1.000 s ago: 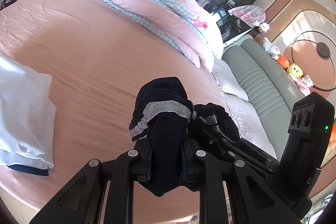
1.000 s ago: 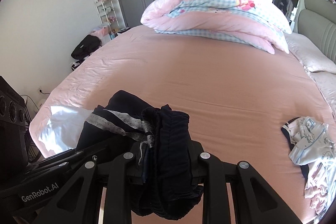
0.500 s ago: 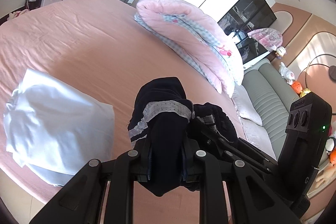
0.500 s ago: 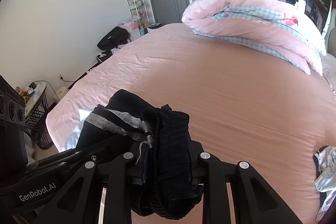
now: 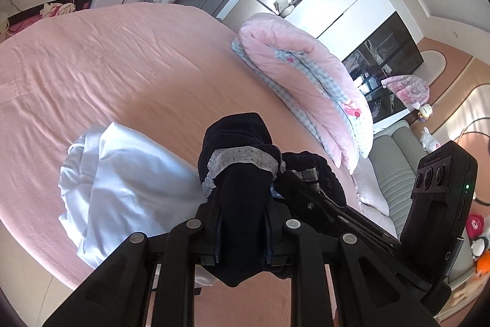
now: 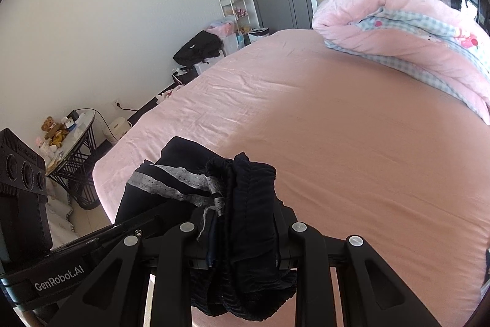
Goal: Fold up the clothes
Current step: 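Lift the folded pants with both grippers and carry them toward the white garment, then lower the pants onto the folded white garment with both grippers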
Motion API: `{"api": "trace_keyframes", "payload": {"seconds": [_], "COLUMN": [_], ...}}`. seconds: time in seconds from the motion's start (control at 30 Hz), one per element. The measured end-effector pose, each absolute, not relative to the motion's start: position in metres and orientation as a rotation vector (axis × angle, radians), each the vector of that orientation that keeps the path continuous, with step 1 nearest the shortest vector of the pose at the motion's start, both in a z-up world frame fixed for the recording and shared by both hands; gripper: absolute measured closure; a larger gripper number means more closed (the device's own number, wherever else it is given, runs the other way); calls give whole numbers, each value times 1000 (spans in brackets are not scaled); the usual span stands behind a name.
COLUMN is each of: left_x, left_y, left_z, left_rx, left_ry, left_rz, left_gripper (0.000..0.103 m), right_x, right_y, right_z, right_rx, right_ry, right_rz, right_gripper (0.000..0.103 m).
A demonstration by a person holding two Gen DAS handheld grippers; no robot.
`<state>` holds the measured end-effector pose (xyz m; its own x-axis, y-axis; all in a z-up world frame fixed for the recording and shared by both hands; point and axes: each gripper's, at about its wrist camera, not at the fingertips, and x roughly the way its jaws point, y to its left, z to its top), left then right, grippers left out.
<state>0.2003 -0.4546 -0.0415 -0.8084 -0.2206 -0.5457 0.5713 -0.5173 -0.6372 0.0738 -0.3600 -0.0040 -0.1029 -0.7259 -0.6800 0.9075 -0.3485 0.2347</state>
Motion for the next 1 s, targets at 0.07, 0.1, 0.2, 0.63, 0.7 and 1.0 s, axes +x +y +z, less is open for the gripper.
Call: {"api": "trace_keyframes", "payload": {"seconds": [0.07, 0.1, 0.2, 0.63, 0.7, 1.0], "left_x": [206, 209, 216, 232, 232, 229], "left_y": [-460, -462, -469, -486, -487, -492], "left_z": [-45, -47, -51, -83, -84, -88], "left_rx": [542, 539, 553, 594, 600, 663], "left_ry": [1206, 1203, 1178, 1263, 1253, 1192], "left_rz": [-2304, -2296, -2277, -2235, -2242, -2236], "left_gripper": [86, 86, 86, 86, 86, 83], "right_x": [74, 73, 74, 71, 68, 49], "right_y": [-366, -370, -377, -396, -397, -396], "right_z": [-7, -8, -12, -50, -54, -63], "right_rx": [898, 912, 939, 1073, 1085, 1110], "right_ry": [279, 267, 242, 195, 183, 205], "right_rz": [-1711, -1698, -1669, -1552, -1536, -1537], "right_gripper": [79, 79, 79, 76, 76, 58]}}
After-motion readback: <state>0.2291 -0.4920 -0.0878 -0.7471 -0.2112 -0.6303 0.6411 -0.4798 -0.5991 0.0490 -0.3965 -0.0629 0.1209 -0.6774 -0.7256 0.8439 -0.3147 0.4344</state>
